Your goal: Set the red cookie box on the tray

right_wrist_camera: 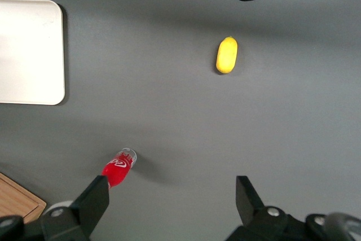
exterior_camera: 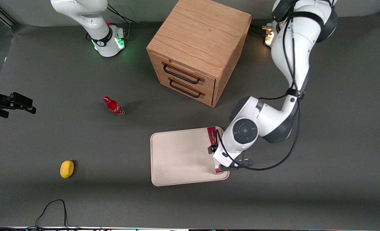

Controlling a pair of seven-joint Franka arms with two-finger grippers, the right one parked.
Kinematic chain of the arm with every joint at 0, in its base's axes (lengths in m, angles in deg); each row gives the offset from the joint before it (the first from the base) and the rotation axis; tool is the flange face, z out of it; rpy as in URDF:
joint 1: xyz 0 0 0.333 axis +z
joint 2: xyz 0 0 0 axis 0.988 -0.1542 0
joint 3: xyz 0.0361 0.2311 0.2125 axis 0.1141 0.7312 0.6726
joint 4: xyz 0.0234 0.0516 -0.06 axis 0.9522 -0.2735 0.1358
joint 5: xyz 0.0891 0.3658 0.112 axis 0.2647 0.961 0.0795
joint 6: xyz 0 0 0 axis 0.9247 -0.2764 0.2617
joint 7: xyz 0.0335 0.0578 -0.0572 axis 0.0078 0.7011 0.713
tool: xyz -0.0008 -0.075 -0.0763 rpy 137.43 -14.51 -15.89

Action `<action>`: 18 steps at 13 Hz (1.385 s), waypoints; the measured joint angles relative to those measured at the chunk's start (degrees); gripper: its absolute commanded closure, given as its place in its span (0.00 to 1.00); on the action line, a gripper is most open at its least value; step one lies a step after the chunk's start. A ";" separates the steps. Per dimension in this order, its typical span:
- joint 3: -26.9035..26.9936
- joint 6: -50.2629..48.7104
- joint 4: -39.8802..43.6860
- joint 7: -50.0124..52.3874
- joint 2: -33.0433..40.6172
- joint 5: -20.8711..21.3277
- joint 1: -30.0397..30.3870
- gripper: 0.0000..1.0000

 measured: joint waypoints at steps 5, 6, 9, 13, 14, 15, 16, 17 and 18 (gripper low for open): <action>0.01 -6.91 -17.77 -8.15 22.60 0.02 6.56 0.00; 0.05 -8.71 -21.35 -11.70 27.23 -0.22 8.56 0.00; 0.44 -13.73 -29.31 -25.25 38.85 -2.29 17.61 0.00; 4.67 -17.59 -37.41 -37.26 49.49 -3.78 26.57 0.00; 7.86 -18.59 -38.91 -38.06 51.52 -3.94 25.73 0.00; 11.05 -19.18 -39.74 -38.49 52.82 -3.95 24.36 0.00; 13.29 -19.49 -39.96 -38.72 53.37 -3.87 23.37 0.00; 14.00 -19.50 -39.97 -38.75 53.39 -3.53 23.26 0.00; 13.70 -19.50 -40.02 -38.74 53.25 -3.05 23.68 0.00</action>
